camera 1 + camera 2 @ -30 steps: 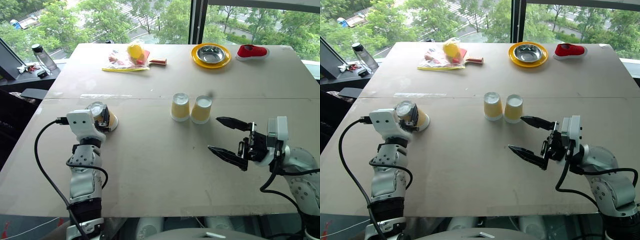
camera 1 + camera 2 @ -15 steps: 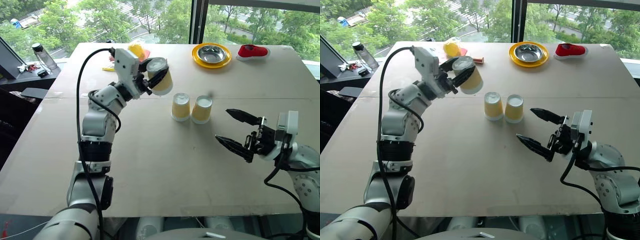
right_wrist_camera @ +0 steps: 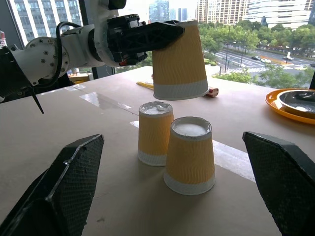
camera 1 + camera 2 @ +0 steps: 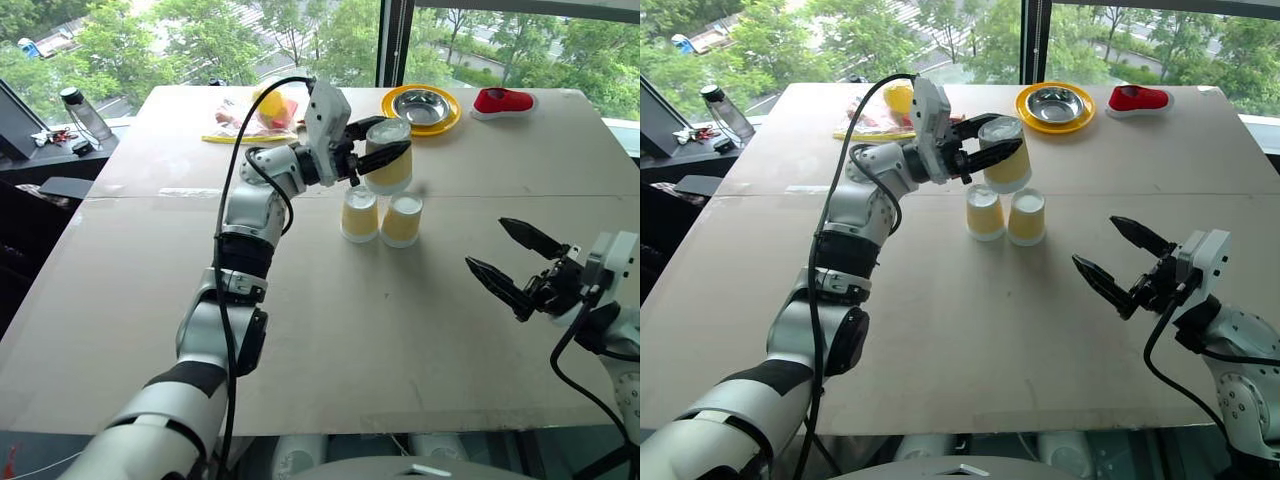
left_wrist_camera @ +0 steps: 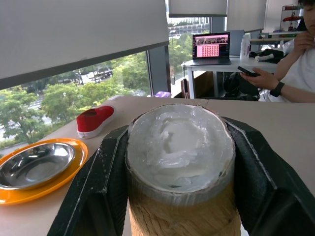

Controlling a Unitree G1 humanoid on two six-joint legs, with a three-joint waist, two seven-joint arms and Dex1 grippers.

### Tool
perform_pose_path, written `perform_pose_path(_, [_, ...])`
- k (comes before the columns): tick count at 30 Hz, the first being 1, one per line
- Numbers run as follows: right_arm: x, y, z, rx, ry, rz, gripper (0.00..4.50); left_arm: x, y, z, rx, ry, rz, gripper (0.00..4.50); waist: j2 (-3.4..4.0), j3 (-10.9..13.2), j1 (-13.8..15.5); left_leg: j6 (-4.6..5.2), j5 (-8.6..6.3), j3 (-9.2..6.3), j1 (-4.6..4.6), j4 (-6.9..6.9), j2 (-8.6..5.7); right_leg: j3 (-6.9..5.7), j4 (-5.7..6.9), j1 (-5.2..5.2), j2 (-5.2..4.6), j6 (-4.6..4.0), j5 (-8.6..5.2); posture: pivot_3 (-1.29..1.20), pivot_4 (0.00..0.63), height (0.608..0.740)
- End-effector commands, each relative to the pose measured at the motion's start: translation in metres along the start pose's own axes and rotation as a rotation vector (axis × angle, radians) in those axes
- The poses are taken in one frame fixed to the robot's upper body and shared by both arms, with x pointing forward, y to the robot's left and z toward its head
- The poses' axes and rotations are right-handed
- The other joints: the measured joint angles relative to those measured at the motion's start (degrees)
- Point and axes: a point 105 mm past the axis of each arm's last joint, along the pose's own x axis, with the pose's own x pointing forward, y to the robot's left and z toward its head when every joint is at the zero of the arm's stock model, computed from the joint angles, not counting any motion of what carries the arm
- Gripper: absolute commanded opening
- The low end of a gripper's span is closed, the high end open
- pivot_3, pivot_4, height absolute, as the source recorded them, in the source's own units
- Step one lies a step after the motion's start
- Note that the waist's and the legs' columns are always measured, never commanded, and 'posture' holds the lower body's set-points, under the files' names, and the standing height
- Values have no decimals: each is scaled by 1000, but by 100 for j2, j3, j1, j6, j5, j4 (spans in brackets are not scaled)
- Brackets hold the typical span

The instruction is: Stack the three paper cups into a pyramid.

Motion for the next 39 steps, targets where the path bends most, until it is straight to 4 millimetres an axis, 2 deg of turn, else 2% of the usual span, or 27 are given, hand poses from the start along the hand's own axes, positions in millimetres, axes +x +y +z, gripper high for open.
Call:
perform_pose_path(1, [-5,2,15,-49,-37,5,4500,7,0,15,65,-18,-35,2193,0,0,7,0,0,0,-2,1,-1,0,-1,0,0,0,0,0,150,740])
perform_pose_path(15, [-8,6,14,-24,-48,23,4500,3,-1,-5,55,54,-47,2193,0,0,4,0,0,-3,-1,2,-1,-1,1,0,0,0,0,0,150,740])
perform_pose_path(28, [-13,5,11,-29,-50,27,4500,1,0,-13,17,58,-17,2193,0,0,4,0,0,-3,-1,2,-1,-2,3,0,0,0,0,0,150,740])
perform_pose_path(30, [-12,5,11,-30,-50,28,4500,1,0,-13,15,54,-14,3178,0,0,4,0,0,-4,-1,3,-1,-2,4,0,0,0,0,0,150,740])
perform_pose_path(31, [-12,5,12,-30,-50,29,4500,0,0,-12,16,52,-14,3419,0,0,4,0,0,-4,0,3,-1,-2,4,0,0,0,0,0,150,740])
perform_pose_path(33, [-11,4,12,-31,-51,30,4500,0,0,-11,20,48,-10,4428,0,0,2,0,0,-4,0,4,-1,-2,5,0,0,0,0,0,150,740])
perform_pose_path(39, [-10,3,12,-31,-51,32,4500,-1,2,-5,31,32,1,4477,0,0,4,0,0,-6,0,6,-1,-2,8,0,0,1,0,0,150,740])
